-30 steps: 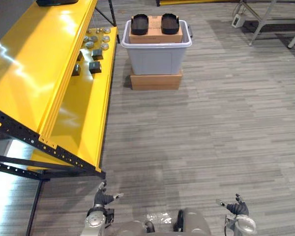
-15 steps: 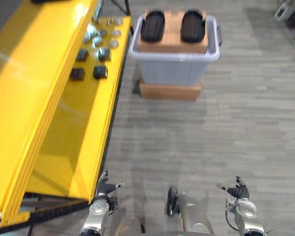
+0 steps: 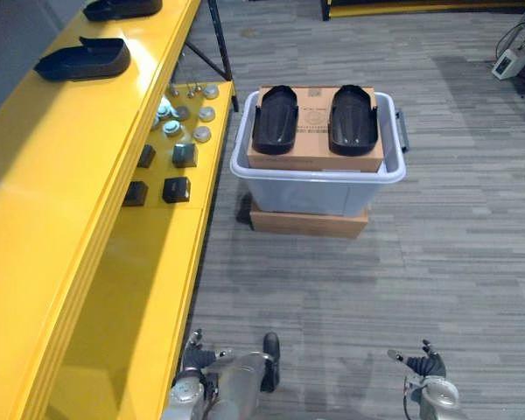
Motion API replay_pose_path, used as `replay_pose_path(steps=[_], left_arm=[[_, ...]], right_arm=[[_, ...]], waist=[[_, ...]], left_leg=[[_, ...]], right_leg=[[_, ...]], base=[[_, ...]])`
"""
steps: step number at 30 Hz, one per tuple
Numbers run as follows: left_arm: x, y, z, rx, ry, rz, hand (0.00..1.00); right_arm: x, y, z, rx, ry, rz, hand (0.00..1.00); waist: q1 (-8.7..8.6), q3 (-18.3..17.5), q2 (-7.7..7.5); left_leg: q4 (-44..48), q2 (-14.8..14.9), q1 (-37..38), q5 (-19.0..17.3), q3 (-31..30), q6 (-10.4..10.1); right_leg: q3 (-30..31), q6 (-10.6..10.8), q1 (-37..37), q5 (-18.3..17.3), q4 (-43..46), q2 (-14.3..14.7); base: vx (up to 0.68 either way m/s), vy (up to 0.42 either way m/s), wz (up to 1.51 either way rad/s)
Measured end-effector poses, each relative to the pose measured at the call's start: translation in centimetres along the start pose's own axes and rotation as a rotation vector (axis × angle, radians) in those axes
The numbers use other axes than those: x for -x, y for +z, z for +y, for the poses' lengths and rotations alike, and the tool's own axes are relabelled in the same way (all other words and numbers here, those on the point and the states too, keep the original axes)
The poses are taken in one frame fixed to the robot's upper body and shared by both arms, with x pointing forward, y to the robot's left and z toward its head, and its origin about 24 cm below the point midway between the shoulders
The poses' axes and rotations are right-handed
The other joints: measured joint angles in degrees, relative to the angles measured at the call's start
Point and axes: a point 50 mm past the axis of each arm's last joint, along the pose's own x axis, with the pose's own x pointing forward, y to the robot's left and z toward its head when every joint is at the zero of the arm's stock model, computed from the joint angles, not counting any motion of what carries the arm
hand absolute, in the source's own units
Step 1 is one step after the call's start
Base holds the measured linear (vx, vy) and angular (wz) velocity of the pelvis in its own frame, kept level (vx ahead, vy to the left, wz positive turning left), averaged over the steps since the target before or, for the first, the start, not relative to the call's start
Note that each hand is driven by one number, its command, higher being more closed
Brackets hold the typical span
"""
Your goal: Walk over and take plastic housings, then place them on the shelf
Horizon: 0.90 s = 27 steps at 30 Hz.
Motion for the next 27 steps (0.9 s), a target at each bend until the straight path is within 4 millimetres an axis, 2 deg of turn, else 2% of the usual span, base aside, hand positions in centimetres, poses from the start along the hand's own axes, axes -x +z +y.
replay_pose_path(steps=[2, 4, 5, 6, 7, 8, 10, 11, 12, 13, 14, 15, 16, 18, 20, 21, 22, 23, 24, 27], left_arm=[[-0.1, 0.3, 0.1, -0.002, 0.003, -0.008, 0.0], [-0.5, 1.1, 0.4, -0.01, 0.007, -0.028, 0.0], [-0.8, 1.5, 0.3, -0.013, 0.005, -0.034, 0.0], [-0.8, 1.6, 0.3, -0.014, 0.006, -0.036, 0.0], [-0.8, 1.4, 0.4, -0.017, 0.006, -0.031, 0.0], [-0.7, 1.0, 0.2, -0.016, 0.003, -0.015, 0.0], [-0.6, 0.3, 0.4, -0.022, 0.006, 0.01, 0.0], [-0.6, 0.2, 0.3, -0.022, 0.005, 0.013, 0.0], [-0.6, 0.3, 0.2, -0.02, 0.003, 0.012, 0.0], [-0.6, 0.4, 0.0, -0.018, -0.001, 0.008, 0.0], [-0.6, 0.4, 0.0, -0.017, -0.002, 0.009, 0.0], [-0.6, 0.4, -0.1, -0.015, -0.004, 0.01, 0.0], [-0.5, 0.3, -0.4, -0.008, -0.011, 0.012, 0.0], [-0.4, 0.4, -1.0, 0.003, -0.027, 0.013, 0.0], [-0.4, 0.5, -1.2, 0.004, -0.044, 0.01, 0.0], [-0.4, 0.4, -1.2, 0.002, -0.046, 0.011, 0.0], [-0.4, 0.4, -1.3, 0.001, -0.049, 0.012, 0.0], [-0.4, 0.2, -1.2, -0.004, -0.046, 0.02, 0.0], [-0.4, 0.1, -1.1, -0.009, -0.043, 0.027, 0.0], [-0.4, -0.1, -1.0, -0.012, -0.042, 0.032, 0.0]], right_arm=[[-0.2, 0.7, 0.3, -0.009, 0.007, -0.024, 0.0], [-0.2, 0.8, 0.4, -0.013, 0.006, -0.026, 0.0], [-0.2, 0.6, 0.4, -0.015, 0.006, -0.015, 0.0], [-0.2, 0.5, 0.4, -0.015, 0.007, -0.007, 0.0], [-0.1, -0.3, 0.3, -0.01, 0.005, 0.02, 0.0], [0.1, -0.9, 0.1, -0.007, -0.001, 0.043, 0.0], [0.1, -0.8, 0.3, -0.013, 0.003, 0.045, 0.0], [0.1, -0.9, 0.3, -0.019, 0.0, 0.047, 0.0], [0.1, -1.0, 0.2, -0.033, -0.007, 0.053, 0.0], [0.2, -1.2, 0.1, -0.033, -0.01, 0.059, 0.0], [0.2, -1.3, 0.0, -0.039, -0.012, 0.062, 0.0], [0.2, -1.3, 0.0, -0.043, -0.014, 0.062, 0.0], [0.1, -1.2, -0.2, -0.062, -0.023, 0.059, 0.0], [0.1, -1.2, -0.4, -0.09, -0.035, 0.061, 0.0], [0.1, -1.4, -0.7, -0.119, -0.052, 0.071, 0.0], [0.1, -1.5, -0.8, -0.123, -0.055, 0.073, 0.0], [0.2, -1.6, -0.9, -0.125, -0.059, 0.078, 0.0], [0.3, -2.0, -0.9, -0.129, -0.062, 0.092, 0.0], [0.5, -2.5, -0.8, -0.132, -0.064, 0.109, 0.0], [0.6, -2.9, -1.2, -0.154, -0.092, 0.124, 0.0]], waist=[[-0.68, 0.1, 0.9], [-0.91, 0.4, 0.55], [-1.02, 0.8, 0.43], [-0.99, 0.9, 0.17], [-1.16, 1.1, -0.3], [-1.65, 1.0, -0.2], [-2.23, 0.9, 0.19], [-2.41, 0.9, 0.29], [-2.41, 1.0, 0.44], [-2.29, 1.2, 0.86], [-2.18, 1.3, 1.23], [-2.02, 1.2, 1.32], [-1.67, 1.3, 0.98], [-1.05, 1.2, 1.37], [-0.81, 0.8, 2.08], [-0.86, 0.5, 2.51], [-0.86, 0.3, 3.26], [-0.88, 0.3, 3.75], [-0.9, 0.1, 2.8], [-0.98, 0.0, 2.1]], left_leg=[[-3.3, 2.2, 5.2, -1.0, 0.3, -1.5], [-4.8, 3.1, 7.1, -1.7, 0.2, -2.4], [-5.3, 3.9, 8.2, -2.6, -0.1, -3.5], [-5.8, 4.2, 8.9, -3.2, -0.1, -4.3], [-5.9, 4.5, 10.5, -4.5, -0.5, -6.1], [-5.4, 5.3, 11.7, -5.8, -1.8, -7.9], [-0.9, 6.8, 11.0, -6.7, -1.9, -9.6], [2.6, 7.2, 10.0, -7.2, -1.8, -10.4], [10.0, 8.3, 7.5, -7.4, -1.9, -11.3], [22.1, 10.4, 2.9, -6.7, -2.0, -13.9], [31.6, 12.6, -0.9, -7.2, -1.5, -14.2], [33.9, 13.2, -2.1, -7.3, -1.2, -14.0], [34.0, 13.5, -3.5, -7.5, -0.3, -13.6], [26.6, 12.8, -5.3, -7.6, 0.1, -13.5], [10.7, 10.9, -5.7, -6.6, -1.1, -14.3], [6.6, 10.7, -5.7, -5.0, -1.7, -14.6], [2.4, 10.7, -5.7, -0.9, -2.0, -13.4], [1.1, 10.5, -5.4, 2.5, -2.4, -11.2], [-0.4, 9.4, -4.5, 2.6, -2.2, -11.1], [-3.8, 7.8, -3.3, 3.4, -0.8, -9.8]], right_leg=[[-2.5, -0.6, -4.5, -0.3, -8.1, 1.5], [-3.1, -1.0, -9.0, 1.4, -18.2, 2.9], [-3.1, -1.1, -10.8, 5.7, -27.0, 4.2], [-2.7, -1.1, -11.1, 8.7, -32.2, 4.8], [-1.7, -2.5, -10.4, 18.4, -38.4, 5.8], [-0.6, -6.6, -9.6, 22.5, -37.5, 6.8], [-1.5, -8.2, -10.9, 16.9, -30.7, 6.8], [-1.8, -8.7, -10.6, 15.3, -29.2, 6.7], [-2.4, -9.3, -9.5, 13.4, -28.1, 6.7], [-3.3, -9.9, -6.7, 12.0, -28.6, 7.3], [-4.1, -10.2, -3.6, 11.3, -29.9, 8.1], [-4.3, -10.3, -2.2, 11.2, -30.6, 8.2], [-4.1, -10.4, 0.3, 11.2, -32.5, 8.4], [-3.8, -10.3, 2.5, 11.2, -34.6, 8.3], [-3.5, -9.5, 3.1, 11.1, -36.0, 8.3], [-3.4, -9.1, 3.0, 11.1, -36.2, 8.5], [-3.4, -8.5, 2.8, 10.8, -36.2, 9.0], [-3.0, -7.7, 2.9, 10.3, -35.7, 9.2], [-2.5, -6.9, 3.0, 10.1, -35.9, 8.4], [-1.1, -5.2, 3.0, 10.7, -37.8, 7.2]], base=[[0.43, -0.003, -0.24], [0.36, -0.084, -0.01], [0.3, -0.123, 0.11], [0.38, -0.175, 0.22], [0.53, -0.265, 0.27], [0.55, -0.284, 0.21], [0.42, -0.262, 0.13], [0.38, -0.263, 0.22], [0.37, -0.253, 0.27], [0.42, -0.281, 0.25], [0.32, -0.206, 0.18], [0.28, -0.156, 0.04], [0.25, -0.098, -0.04], [0.24, -0.043, -0.07], [0.19, 0.027, -0.1], [0.11, 0.044, -0.07], [0.11, 0.093, -0.09], [0.13, 0.124, -0.11], [0.16, 0.152, -0.09], [0.11, 0.138, -0.13]])
